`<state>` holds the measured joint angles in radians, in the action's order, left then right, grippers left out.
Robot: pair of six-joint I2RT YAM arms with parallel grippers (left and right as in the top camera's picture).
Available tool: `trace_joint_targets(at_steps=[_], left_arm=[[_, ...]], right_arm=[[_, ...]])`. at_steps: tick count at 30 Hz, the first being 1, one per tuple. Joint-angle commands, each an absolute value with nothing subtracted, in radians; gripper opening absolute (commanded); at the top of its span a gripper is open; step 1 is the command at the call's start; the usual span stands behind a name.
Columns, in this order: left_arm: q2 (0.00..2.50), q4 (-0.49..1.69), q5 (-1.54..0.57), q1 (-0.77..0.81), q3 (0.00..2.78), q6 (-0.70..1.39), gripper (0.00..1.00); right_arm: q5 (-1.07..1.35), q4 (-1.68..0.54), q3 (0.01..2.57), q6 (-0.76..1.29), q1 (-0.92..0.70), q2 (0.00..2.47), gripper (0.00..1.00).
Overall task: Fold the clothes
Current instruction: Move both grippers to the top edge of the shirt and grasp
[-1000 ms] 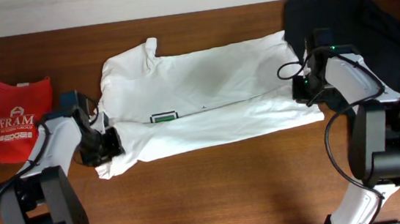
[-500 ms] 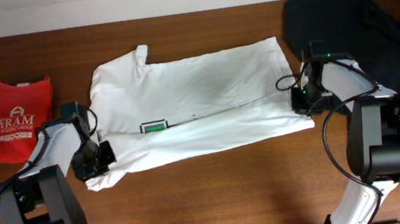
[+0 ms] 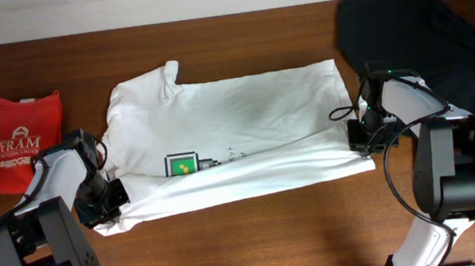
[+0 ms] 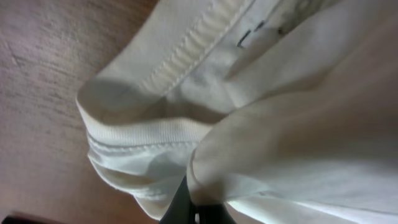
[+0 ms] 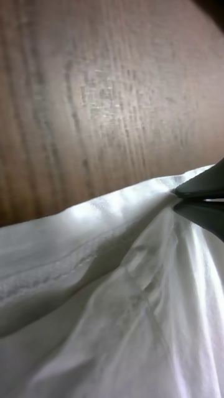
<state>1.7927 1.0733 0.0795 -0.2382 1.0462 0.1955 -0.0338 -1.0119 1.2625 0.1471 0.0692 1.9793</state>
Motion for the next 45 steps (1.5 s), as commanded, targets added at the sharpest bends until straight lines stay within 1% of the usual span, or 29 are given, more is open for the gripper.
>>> trace_joint_targets(at_steps=[1, 3, 4, 6, 7, 8, 9, 10, 11, 12, 13, 14, 19, 22, 32, 36, 39, 40, 42, 43, 44, 45], left_arm=[[1.780, 1.103, 0.086, -0.250, 1.117, 0.212, 0.02], [1.747, 1.123, 0.075, -0.248, 1.172, 0.208, 0.08], [1.735, 1.125, 0.075, -0.247, 1.192, 0.208, 0.11], [1.700, 1.118, 0.075, -0.243, 1.253, 0.208, 0.35], [1.687, 1.100, 0.074, -0.243, 1.286, 0.209, 0.58], [1.679, 1.080, 0.066, -0.242, 1.315, 0.208, 0.79], [1.677, 1.056, 0.047, -0.241, 1.343, 0.206, 0.83], [1.677, 1.028, 0.003, -0.239, 1.373, 0.170, 0.84], [1.677, 0.984, -0.062, -0.232, 1.402, 0.112, 0.87], [1.677, 0.934, -0.102, -0.221, 1.422, 0.079, 0.94], [1.677, 0.896, -0.117, -0.210, 1.433, 0.068, 0.95], [1.678, 0.852, -0.129, -0.197, 1.439, 0.058, 0.99], [1.729, 0.654, -0.153, -0.126, 1.441, 0.021, 0.99], [1.826, 0.582, -0.191, -0.113, 1.480, 0.010, 0.99], [2.270, 0.574, -0.196, -0.112, 1.842, -0.016, 0.99], [2.373, 0.556, -0.195, -0.105, 1.873, -0.015, 0.98], [2.405, 0.533, -0.195, -0.097, 1.873, -0.016, 0.93], [2.410, 0.531, -0.194, -0.094, 1.873, -0.015, 0.90], [2.423, 0.535, -0.195, -0.091, 1.873, -0.015, 0.73], [2.426, 0.548, -0.195, -0.089, 1.872, -0.015, 0.47], [2.426, 0.556, -0.195, -0.089, 1.872, -0.015, 0.29], [2.426, 0.559, -0.195, -0.089, 1.873, -0.015, 0.16]], right_arm=[[-0.079, -1.038, 1.277, 0.173, 0.079, 1.996, 0.04], [-0.080, -1.081, 1.344, 0.173, 0.079, 1.983, 0.05], [-0.080, -1.096, 1.372, 0.173, 0.079, 1.980, 0.08], [-0.080, -1.142, 1.461, 0.173, 0.079, 1.977, 0.14], [-0.075, -1.163, 1.525, 0.173, 0.079, 1.977, 0.33], [-0.065, -1.173, 1.560, 0.173, 0.079, 1.977, 0.53], [-0.056, -1.181, 1.593, 0.173, 0.079, 1.977, 0.60], [-0.053, -1.191, 1.625, 0.173, 0.079, 1.977, 0.62], [-0.053, -1.202, 1.660, 0.173, 0.079, 1.977, 0.65], [-0.053, -1.211, 1.683, 0.173, 0.079, 1.977, 0.66], [-0.052, -1.221, 1.702, 0.173, 0.079, 1.977, 0.67], [-0.052, -1.234, 1.718, 0.173, 0.079, 1.977, 0.68], [-0.003, -1.262, 1.728, 0.154, 0.078, 1.977, 0.70], [-0.004, -1.283, 1.728, 0.154, 0.079, 1.977, 0.70], [-0.004, -1.324, 1.728, 0.154, 0.079, 1.977, 0.70], [-0.004, -1.328, 1.728, 0.154, 0.078, 1.977, 0.70], [-0.004, -1.329, 1.728, 0.154, 0.078, 1.977, 0.69], [-0.003, -1.328, 1.728, 0.154, 0.078, 1.977, 0.70], [-0.003, -1.329, 1.728, 0.154, 0.078, 1.977, 0.70], [-0.004, -1.328, 1.728, 0.154, 0.078, 1.977, 0.70], [-0.003, -1.324, 1.728, 0.154, 0.078, 1.977, 0.70], [-0.003, -1.319, 1.728, 0.154, 0.078, 1.977, 0.70]])
